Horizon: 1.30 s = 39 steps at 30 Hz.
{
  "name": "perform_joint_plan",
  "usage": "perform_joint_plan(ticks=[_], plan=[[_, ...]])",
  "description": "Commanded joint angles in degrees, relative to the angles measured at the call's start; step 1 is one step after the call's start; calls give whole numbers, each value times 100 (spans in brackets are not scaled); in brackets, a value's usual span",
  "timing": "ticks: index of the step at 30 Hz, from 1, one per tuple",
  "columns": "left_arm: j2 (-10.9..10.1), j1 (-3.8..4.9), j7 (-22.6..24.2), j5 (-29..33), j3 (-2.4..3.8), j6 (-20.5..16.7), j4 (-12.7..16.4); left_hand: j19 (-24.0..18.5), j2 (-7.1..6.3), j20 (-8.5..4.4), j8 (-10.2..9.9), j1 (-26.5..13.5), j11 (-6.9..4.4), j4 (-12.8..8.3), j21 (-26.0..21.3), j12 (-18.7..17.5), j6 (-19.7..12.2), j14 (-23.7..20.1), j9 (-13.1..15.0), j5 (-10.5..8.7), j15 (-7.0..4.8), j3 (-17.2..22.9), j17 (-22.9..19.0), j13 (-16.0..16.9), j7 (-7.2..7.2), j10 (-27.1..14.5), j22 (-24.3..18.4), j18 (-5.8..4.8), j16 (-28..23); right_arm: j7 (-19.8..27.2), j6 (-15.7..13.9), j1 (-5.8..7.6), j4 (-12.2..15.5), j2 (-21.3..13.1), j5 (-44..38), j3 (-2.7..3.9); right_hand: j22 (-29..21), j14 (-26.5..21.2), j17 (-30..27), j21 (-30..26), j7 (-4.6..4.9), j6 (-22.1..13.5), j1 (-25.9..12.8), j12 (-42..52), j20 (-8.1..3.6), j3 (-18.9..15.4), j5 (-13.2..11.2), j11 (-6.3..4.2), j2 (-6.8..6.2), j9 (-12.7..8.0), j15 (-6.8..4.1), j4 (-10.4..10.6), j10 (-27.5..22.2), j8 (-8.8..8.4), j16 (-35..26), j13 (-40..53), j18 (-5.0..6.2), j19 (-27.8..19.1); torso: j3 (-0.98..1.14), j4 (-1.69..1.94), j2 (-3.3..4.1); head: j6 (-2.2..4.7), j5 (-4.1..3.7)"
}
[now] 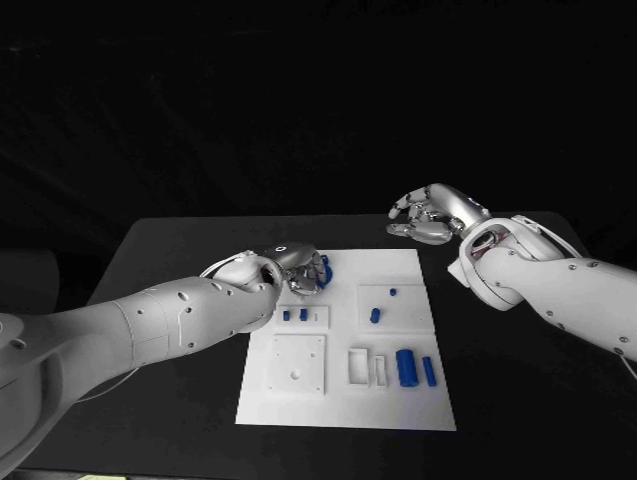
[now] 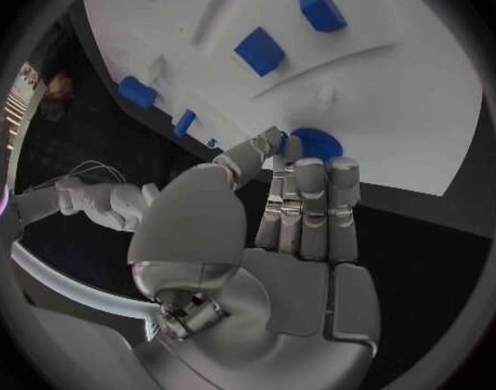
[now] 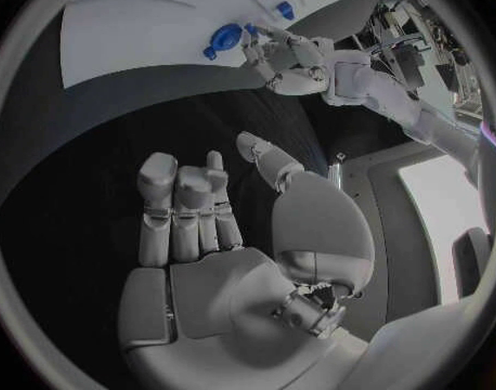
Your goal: Assemble the parts on the task board
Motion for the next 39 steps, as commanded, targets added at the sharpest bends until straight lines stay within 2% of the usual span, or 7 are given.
perform_joint_plan(ticks=[1,5,7,14,20,27,39], plan=[[-102,11,122,596,106,-111,171,45,15,-44,16,-44,-3,22,31,15,64,36,8,36,-2,4,-9,-5,29,33,59,553,33,37,62,0,7,-14,-33,3,55,15,6,-13,44,-8,-20,-10,-44,-17,28,-8,-8,7,25,16,-21,0,-26,-9,493,-14,-6,22,-3,-1,-7],[-275,22,149,855,229,-25,395,71,19,-59,32,-55,-20,14,66,18,92,91,7,63,-19,-9,6,-5,20,80,76,555,84,32,68,1,8,-25,-33,3,56,15,6,-13,43,-6,-19,-10,-44,-17,28,-9,-8,8,25,16,-21,1,-27,-9,493,-14,-6,22,-6,11,17],[-381,46,115,857,251,46,507,69,20,-61,33,-54,-21,11,68,16,93,91,6,65,-20,-9,6,-5,19,82,78,554,84,30,72,1,11,-37,-33,3,56,15,6,-13,43,-5,-19,-10,-44,-17,28,-9,-9,8,25,16,-20,2,-27,-9,493,-14,-6,19,-5,15,18],[-592,75,78,859,246,226,589,57,21,-64,33,-49,-22,-6,69,7,94,85,2,69,-22,-5,3,-9,18,88,82,552,84,22,79,1,1,-46,-33,3,57,16,7,-13,42,-3,-18,-10,-43,-17,29,-10,-9,10,23,16,-20,3,-27,-10,493,-14,-5,18,0,27,50],[-751,69,76,728,243,260,642,44,25,-65,40,-45,-26,-17,69,5,105,78,0,71,-25,-2,0,-10,15,105,85,548,82,30,76,1,-28,-51,-33,3,57,15,7,-13,41,-2,-17,-10,-43,-17,29,-11,-9,11,23,16,-20,3,-27,-10,493,-14,-23,28,4,25,61],[-834,56,90,552,233,289,619,36,21,-67,43,-39,-29,-30,70,1,111,75,-2,72,-28,1,-2,-11,14,115,87,545,82,31,72,1,-24,-57,-33,2,57,12,6,-15,41,-3,-18,-12,-42,-17,29,-11,-12,12,23,16,-23,3,-30,-11,493,-17,-17,15,2,-1,83],[-787,-97,90,322,184,346,546,27,21,-69,47,-40,-31,-35,71,-3,119,71,-6,70,-30,3,-5,-13,13,128,89,541,82,39,65,0,-23,-45,-33,2,57,7,6,-20,41,-5,-15,-15,-40,-14,30,-11,-11,14,23,16,-27,2,-35,-13,493,-22,-13,8,2,-18,117]])
